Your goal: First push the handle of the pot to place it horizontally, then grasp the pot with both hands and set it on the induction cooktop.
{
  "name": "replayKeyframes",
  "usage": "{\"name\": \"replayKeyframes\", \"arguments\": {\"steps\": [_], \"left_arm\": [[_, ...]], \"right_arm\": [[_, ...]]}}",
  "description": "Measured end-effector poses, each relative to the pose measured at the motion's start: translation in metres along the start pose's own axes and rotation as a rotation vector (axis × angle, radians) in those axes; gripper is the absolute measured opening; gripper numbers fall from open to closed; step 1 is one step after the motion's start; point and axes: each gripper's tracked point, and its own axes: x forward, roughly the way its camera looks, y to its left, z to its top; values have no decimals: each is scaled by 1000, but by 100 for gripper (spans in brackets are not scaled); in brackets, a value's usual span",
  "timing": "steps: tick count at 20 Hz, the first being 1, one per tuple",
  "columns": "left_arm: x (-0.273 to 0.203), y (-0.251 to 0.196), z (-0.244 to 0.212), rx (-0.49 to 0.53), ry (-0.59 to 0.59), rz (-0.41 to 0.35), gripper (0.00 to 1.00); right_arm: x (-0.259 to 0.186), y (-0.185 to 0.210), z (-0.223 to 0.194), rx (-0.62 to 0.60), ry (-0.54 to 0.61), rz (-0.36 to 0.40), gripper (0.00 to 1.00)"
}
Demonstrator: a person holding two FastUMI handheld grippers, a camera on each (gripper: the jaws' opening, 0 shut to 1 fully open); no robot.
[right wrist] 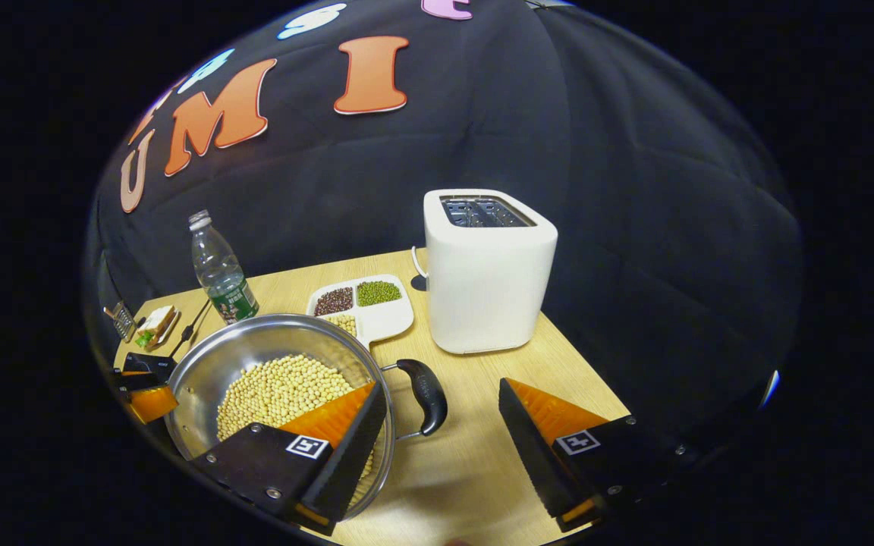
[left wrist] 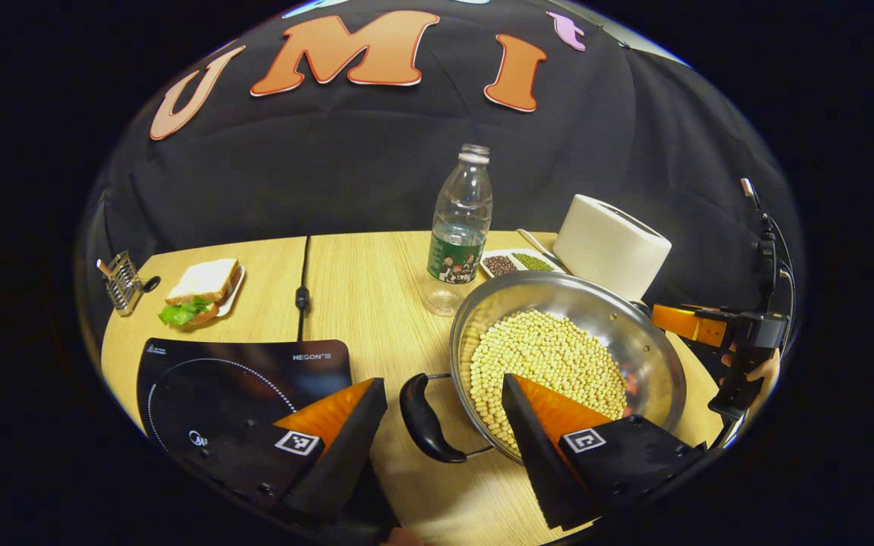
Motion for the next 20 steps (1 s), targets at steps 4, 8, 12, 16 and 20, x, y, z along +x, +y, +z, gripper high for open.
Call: {"name": "replayKeyframes", "arguments": {"steps": [4,8,12,16,20], "left_arm": [[22,-1,-14,-10,55,4,100],[34,8,-12,-34,63,39,96],[38,11,-11,-61,88,70,66],[12,9,6,-51,53,66,64],[-28,13,27,-47,2,58,65]], "right_arm": [[24,16,-15,2,80,45,94],[29,25,-17,58,122,96,80],[25,28,-26,79,144,89,64],[-2,28,-14,91,109,87,60],[-50,29,5,112,64,86,60]]}}
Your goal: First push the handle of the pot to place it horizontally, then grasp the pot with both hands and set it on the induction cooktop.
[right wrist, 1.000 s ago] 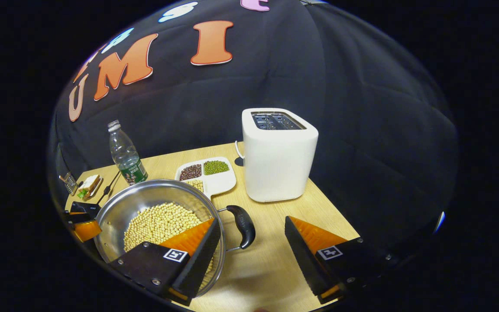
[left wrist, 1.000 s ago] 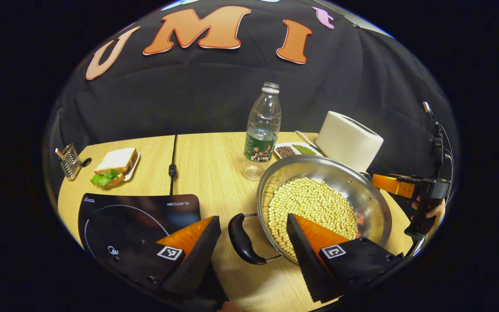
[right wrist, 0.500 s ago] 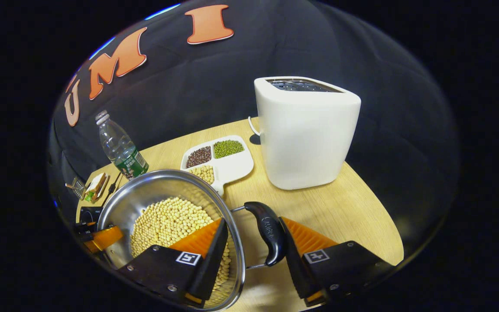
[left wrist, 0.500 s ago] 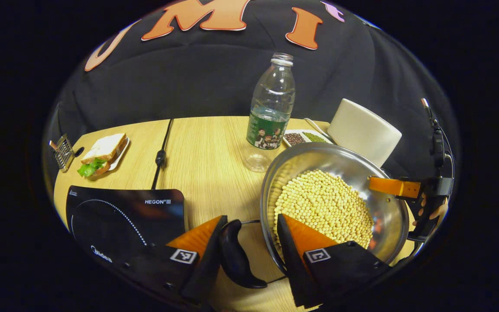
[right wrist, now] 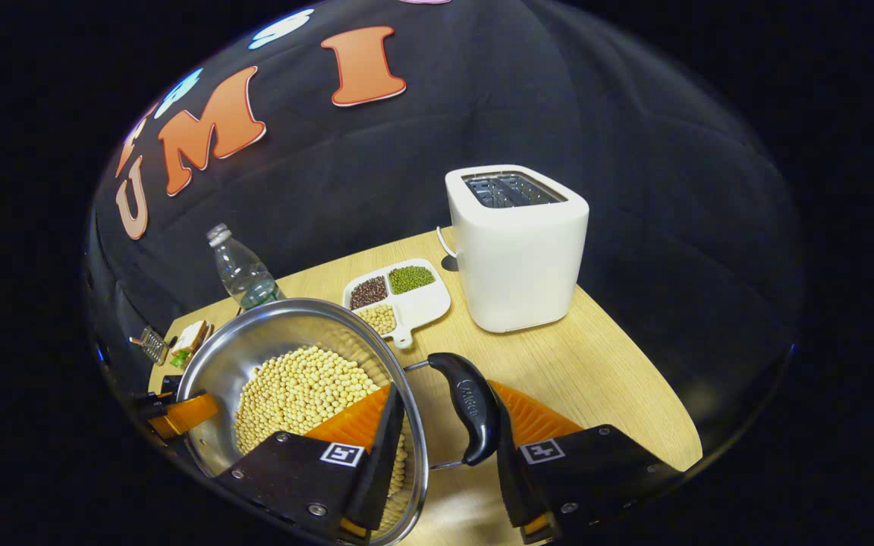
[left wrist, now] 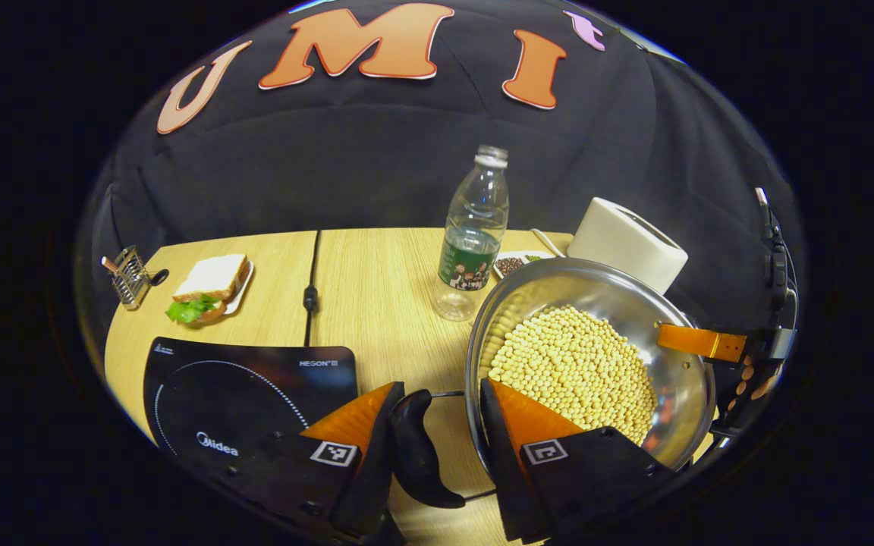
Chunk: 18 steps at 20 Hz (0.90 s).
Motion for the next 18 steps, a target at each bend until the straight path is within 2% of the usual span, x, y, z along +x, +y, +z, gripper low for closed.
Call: {"name": "replayKeyframes", "arguments": {"steps": [1,2,6,8,11,13,15,17,18], "left_arm": [[-8,3,2,-1,-2,-1,63],[-16,7,3,-3,0,1,65],[-59,32,12,-11,-24,21,63],[-79,50,16,-11,-44,40,67],[-107,78,13,-30,-47,68,62],[-121,96,9,-47,-47,78,67],[-133,112,8,-56,-55,88,65],[-147,126,5,-61,-61,95,67],[-152,134,3,-62,-59,99,62]], "right_arm": [[-7,6,1,-2,-6,-4,60],[-15,14,1,-7,-12,-6,60],[-46,48,-2,-12,-26,16,60],[-58,67,-2,-17,-40,38,60],[-73,97,-10,-37,-37,63,60],[-81,114,-15,-51,-35,75,60],[-86,130,-18,-62,-39,83,60],[-93,145,-21,-68,-40,89,60],[-95,153,-24,-69,-39,94,60]]}}
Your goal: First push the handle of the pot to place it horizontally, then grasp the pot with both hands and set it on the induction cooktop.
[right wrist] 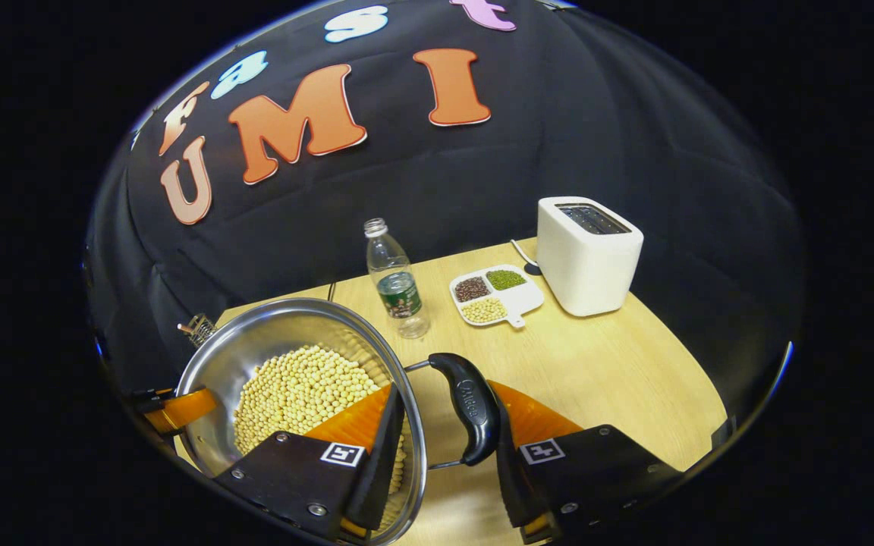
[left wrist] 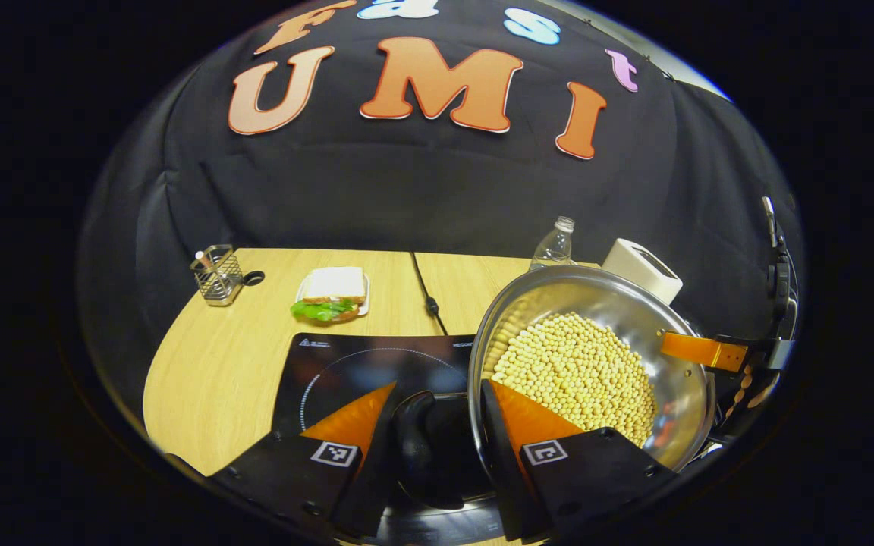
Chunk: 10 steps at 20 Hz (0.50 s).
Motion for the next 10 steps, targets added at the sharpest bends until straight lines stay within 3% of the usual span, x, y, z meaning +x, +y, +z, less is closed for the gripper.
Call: {"name": "replayKeyframes", "arguments": {"steps": [2,10], "left_arm": [[-7,15,0,4,-1,9,67],[-26,77,-5,-12,-4,24,65]], "right_arm": [[-2,15,-5,-1,4,11,60],[-9,70,-24,1,27,27,60]]}}
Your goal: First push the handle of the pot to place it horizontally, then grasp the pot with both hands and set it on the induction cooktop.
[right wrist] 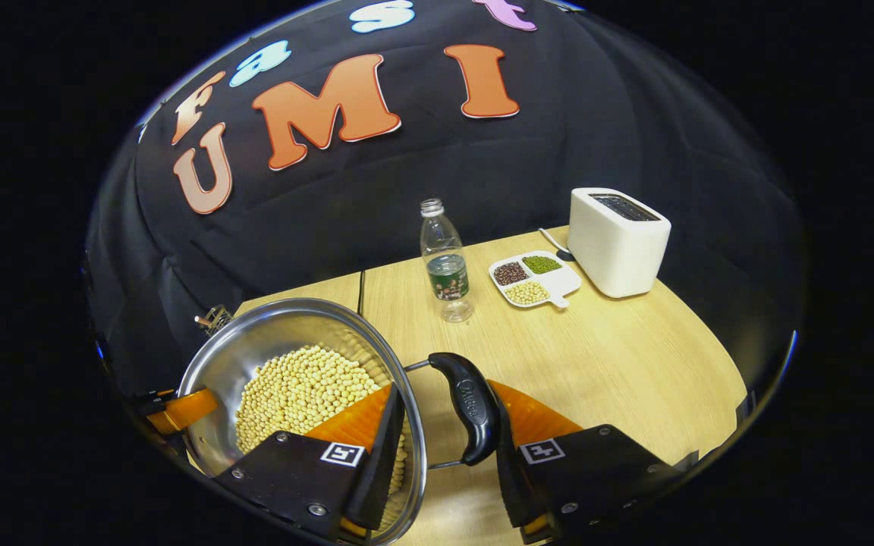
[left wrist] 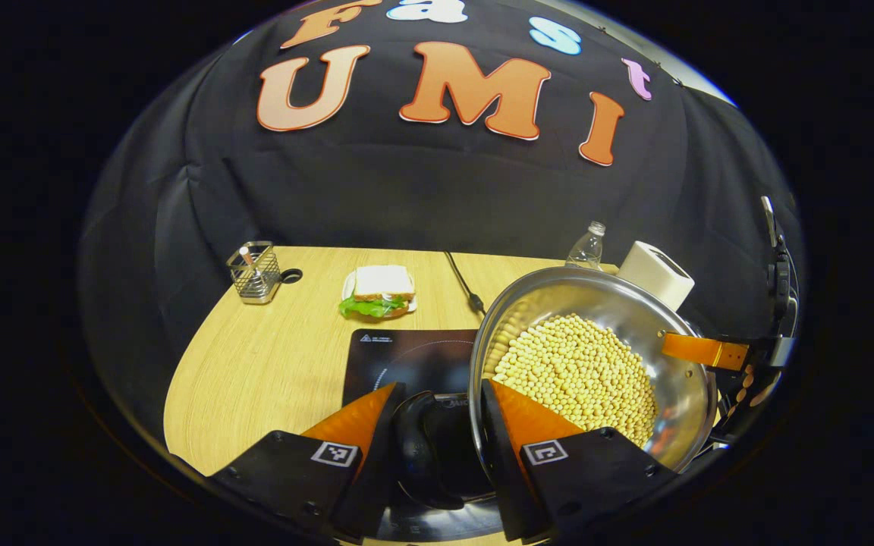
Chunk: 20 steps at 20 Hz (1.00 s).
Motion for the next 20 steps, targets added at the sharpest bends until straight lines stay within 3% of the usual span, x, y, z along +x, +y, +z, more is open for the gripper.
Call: {"name": "replayKeyframes", "arguments": {"steps": [3,4,10,11,13,14,20], "left_arm": [[0,21,-3,-8,1,4,62],[1,29,-6,-9,3,6,65],[12,81,-22,-27,32,39,65],[14,87,-24,-29,40,44,62],[21,95,-31,-34,58,50,62],[23,98,-32,-33,62,51,67],[39,98,-51,-61,127,47,65]], "right_arm": [[1,21,-7,-10,5,0,55],[2,27,-10,-11,9,1,60],[23,67,-38,-16,50,27,60],[27,72,-43,-17,59,31,55],[35,76,-49,-18,71,36,60],[37,77,-51,-15,77,38,60],[54,72,-64,-1,122,51,60]]}}
